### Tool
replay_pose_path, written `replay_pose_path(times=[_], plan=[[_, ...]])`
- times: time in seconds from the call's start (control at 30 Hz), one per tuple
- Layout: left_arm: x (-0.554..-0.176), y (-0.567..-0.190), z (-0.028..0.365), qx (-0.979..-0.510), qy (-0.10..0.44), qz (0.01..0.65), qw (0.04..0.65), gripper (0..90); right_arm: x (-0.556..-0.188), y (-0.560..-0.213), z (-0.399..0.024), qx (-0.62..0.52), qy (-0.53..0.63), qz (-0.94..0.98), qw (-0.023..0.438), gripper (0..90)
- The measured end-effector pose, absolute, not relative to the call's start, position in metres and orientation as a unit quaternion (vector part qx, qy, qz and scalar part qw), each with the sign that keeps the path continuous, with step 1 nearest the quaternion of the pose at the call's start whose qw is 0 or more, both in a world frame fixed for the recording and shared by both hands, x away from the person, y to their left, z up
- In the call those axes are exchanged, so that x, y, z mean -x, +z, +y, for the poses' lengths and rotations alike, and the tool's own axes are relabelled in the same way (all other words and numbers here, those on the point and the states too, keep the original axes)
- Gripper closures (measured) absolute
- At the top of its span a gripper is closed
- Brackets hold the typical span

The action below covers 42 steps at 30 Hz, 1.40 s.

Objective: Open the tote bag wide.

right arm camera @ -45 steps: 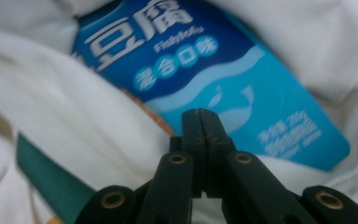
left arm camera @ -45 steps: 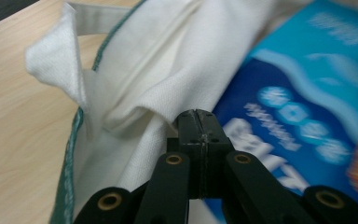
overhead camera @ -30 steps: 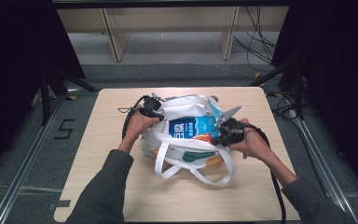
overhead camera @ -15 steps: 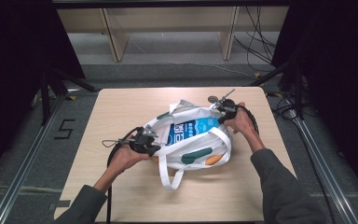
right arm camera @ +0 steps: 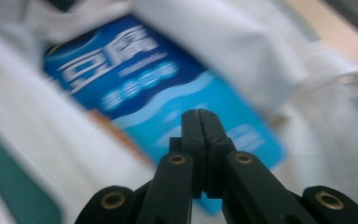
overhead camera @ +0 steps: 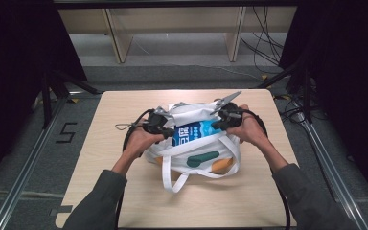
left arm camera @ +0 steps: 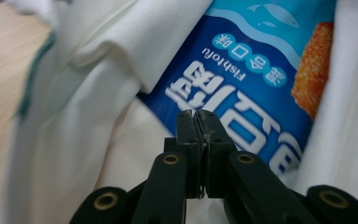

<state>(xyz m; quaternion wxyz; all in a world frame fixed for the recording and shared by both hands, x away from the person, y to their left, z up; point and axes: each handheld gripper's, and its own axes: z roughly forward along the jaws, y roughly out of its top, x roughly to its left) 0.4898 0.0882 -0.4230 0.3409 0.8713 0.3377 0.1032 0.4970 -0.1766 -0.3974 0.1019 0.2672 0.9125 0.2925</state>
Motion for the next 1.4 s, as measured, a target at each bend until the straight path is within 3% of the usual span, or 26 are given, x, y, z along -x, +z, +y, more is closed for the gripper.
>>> replay_pose_path(times=[0.17, 0.2, 0.3, 0.33, 0.43, 0.57, 0.73, 1.03, 1.1, 1.2, 1.3, 1.4], plan=[[-0.505, -0.437, 0.085, -0.891, 0.109, 0.349, 0.267, 89.2, -0.481, -0.409, -0.182, -0.240, 0.283, 0.925, 0.082, 90.0], [-0.506, -0.441, 0.099, -0.903, 0.127, 0.344, 0.222, 89.4, -0.465, -0.407, -0.191, -0.244, 0.263, 0.931, 0.069, 90.0], [-0.504, -0.436, 0.110, -0.896, 0.113, 0.357, 0.238, 89.5, -0.450, -0.415, -0.199, -0.235, 0.228, 0.942, 0.069, 90.0], [-0.500, -0.433, 0.112, -0.893, 0.123, 0.360, 0.241, 89.5, -0.438, -0.433, -0.205, -0.223, 0.212, 0.949, 0.064, 90.0], [-0.498, -0.432, 0.105, -0.902, 0.144, 0.346, 0.214, 89.2, -0.433, -0.433, -0.204, -0.235, 0.212, 0.946, 0.071, 90.0], [-0.498, -0.414, 0.094, -0.883, 0.149, 0.346, 0.278, 86.3, -0.443, -0.398, -0.198, -0.229, 0.272, 0.928, 0.108, 90.0], [-0.510, -0.404, 0.096, -0.869, 0.166, 0.357, 0.301, 84.1, -0.470, -0.383, -0.191, -0.239, 0.295, 0.914, 0.143, 90.0], [-0.523, -0.417, 0.106, -0.852, 0.136, 0.394, 0.316, 89.2, -0.456, -0.406, -0.160, -0.221, 0.319, 0.918, 0.088, 90.0], [-0.525, -0.420, 0.101, -0.859, 0.132, 0.390, 0.305, 89.4, -0.451, -0.411, -0.142, -0.214, 0.300, 0.926, 0.085, 90.0], [-0.537, -0.430, 0.102, -0.867, 0.141, 0.405, 0.256, 89.7, -0.438, -0.427, -0.119, -0.157, 0.270, 0.949, 0.041, 90.0], [-0.548, -0.440, 0.107, -0.860, 0.120, 0.424, 0.258, 89.7, -0.417, -0.444, -0.115, -0.149, 0.240, 0.959, 0.035, 90.0], [-0.547, -0.438, 0.103, -0.861, 0.133, 0.421, 0.251, 89.6, -0.417, -0.448, -0.119, -0.146, 0.253, 0.956, 0.022, 90.0]])
